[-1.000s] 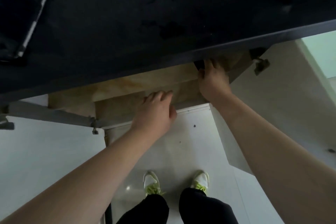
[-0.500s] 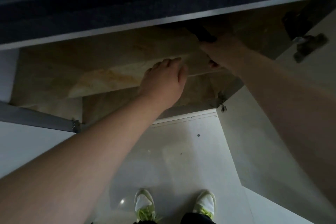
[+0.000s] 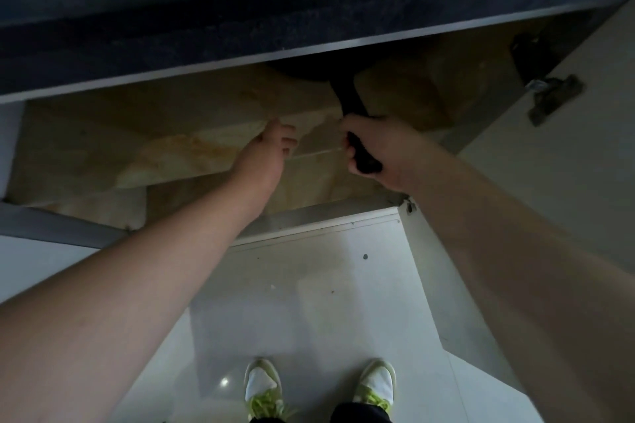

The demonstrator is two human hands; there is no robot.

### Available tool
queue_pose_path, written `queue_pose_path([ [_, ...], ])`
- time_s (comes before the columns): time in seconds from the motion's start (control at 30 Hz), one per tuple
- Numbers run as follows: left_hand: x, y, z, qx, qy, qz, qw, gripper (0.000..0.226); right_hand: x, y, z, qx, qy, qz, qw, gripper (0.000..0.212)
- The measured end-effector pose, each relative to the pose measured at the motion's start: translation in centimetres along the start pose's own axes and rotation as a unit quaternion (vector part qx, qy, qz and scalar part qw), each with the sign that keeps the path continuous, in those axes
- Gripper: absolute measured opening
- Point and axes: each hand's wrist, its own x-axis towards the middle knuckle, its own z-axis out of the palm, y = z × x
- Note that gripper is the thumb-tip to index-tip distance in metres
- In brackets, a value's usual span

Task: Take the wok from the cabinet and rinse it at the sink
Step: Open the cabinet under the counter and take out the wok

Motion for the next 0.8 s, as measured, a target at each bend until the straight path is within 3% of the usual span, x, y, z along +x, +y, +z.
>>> queue_pose_path([
  [0.23, -1.6, 0.2, 1.2, -0.133, -0.051, -0.123, 0.982, 0.060, -3.1, 3.1, 0.9, 0.100, -0.086, 0.090, 0.987, 0.010],
  [0.43, -1.9, 0.3, 0.5, -0.119, -0.049, -0.152, 0.980, 0.062, -3.6, 4.1, 2.0, 0.084, 0.015, 0.059, 0.995, 0.015],
  [0.67, -3.4, 1.3, 1.9, -0.166, -0.132, -0.221, 0.952, 0.060, -8.1, 6.9, 1.9, 0.040, 0.016, 0.077, 0.996, 0.016],
  [0.8, -5.8, 1.5, 2.9, -0.187, -0.208, -0.280, 0.918, 0.040, -12.0, 9.3, 1.3, 0.009, 0.017, 0.065, 0.998, 0.016],
])
